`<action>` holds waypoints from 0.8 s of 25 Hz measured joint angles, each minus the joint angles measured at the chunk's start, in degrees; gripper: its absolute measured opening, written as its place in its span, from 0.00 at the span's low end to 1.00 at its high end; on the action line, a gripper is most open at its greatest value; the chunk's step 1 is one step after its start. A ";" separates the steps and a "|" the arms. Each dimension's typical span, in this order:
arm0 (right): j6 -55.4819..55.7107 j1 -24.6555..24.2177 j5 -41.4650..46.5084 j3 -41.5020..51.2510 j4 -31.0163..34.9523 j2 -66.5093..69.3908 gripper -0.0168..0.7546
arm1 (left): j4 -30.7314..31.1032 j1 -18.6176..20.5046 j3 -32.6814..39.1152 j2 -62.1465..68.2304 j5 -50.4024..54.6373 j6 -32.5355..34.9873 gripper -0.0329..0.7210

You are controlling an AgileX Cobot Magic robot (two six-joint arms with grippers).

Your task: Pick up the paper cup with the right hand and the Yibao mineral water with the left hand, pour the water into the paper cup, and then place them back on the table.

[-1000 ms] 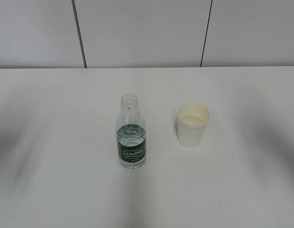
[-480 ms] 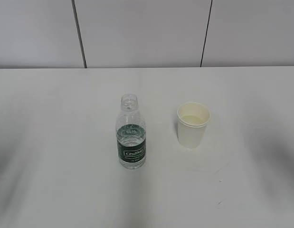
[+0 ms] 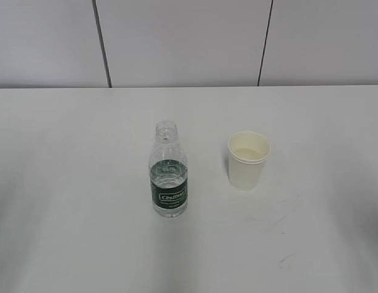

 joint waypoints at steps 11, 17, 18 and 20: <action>-0.02 0.00 -6.31 7.02 0.00 -14.88 0.78 | 0.00 0.00 7.32 -15.04 -3.48 0.00 0.74; -0.02 0.00 -7.57 11.32 0.00 -23.00 0.78 | 0.00 0.00 7.38 -20.12 -3.32 0.06 0.74; -0.02 0.00 -7.32 11.55 0.00 -24.21 0.78 | 0.00 0.00 7.38 -20.99 -3.26 0.11 0.74; -0.02 0.00 -7.05 12.06 0.00 -26.35 0.78 | 0.00 0.00 7.38 -22.60 -3.14 0.11 0.74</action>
